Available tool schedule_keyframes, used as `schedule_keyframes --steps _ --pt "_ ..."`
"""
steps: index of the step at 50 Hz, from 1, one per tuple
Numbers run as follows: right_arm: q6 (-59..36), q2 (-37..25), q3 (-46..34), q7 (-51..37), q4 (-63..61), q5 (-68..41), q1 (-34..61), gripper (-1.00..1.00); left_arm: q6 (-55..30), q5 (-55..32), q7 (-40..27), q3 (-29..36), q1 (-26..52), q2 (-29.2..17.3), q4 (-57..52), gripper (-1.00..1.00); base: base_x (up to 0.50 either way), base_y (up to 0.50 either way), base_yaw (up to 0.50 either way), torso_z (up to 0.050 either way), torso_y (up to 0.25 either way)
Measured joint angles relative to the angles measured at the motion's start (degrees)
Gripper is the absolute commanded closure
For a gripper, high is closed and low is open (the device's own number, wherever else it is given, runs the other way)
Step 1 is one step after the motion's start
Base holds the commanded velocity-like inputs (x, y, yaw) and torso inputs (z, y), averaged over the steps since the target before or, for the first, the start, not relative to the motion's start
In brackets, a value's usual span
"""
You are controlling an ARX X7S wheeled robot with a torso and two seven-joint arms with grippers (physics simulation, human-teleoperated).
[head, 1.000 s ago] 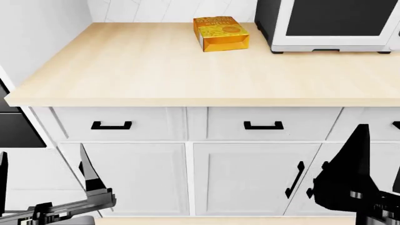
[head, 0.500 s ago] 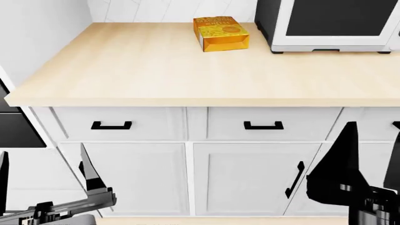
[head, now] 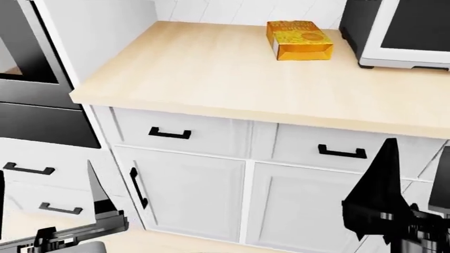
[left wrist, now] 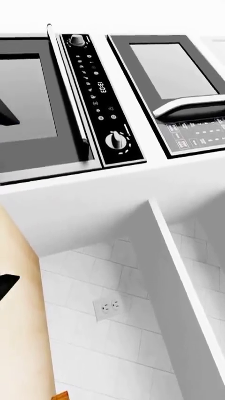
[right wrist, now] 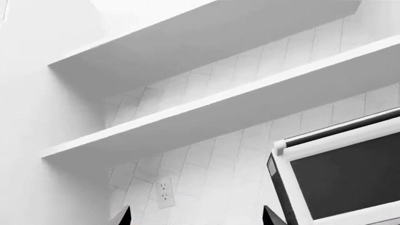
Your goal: Open the oven door
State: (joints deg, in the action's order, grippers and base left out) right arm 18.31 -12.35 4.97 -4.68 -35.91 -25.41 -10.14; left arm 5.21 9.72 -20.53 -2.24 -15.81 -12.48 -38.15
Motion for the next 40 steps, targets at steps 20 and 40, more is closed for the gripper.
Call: schedule_keyframes --steps 20,40 --pt "0.6 -0.7 -0.5 -0.2 0.0 -0.3 -0.3 -1.00 -0.2 -0.1 -0.8 0.3 0.0 -0.6 -0.2 -1.00 0.00 0.00 0.50 0.000 0.000" --pt "1.2 -1.2 -1.0 -0.5 0.2 -0.4 -0.4 -1.00 -0.4 -0.2 -1.5 0.6 0.0 -1.2 -0.3 -1.00 0.00 0.00 0.50 0.000 0.000"
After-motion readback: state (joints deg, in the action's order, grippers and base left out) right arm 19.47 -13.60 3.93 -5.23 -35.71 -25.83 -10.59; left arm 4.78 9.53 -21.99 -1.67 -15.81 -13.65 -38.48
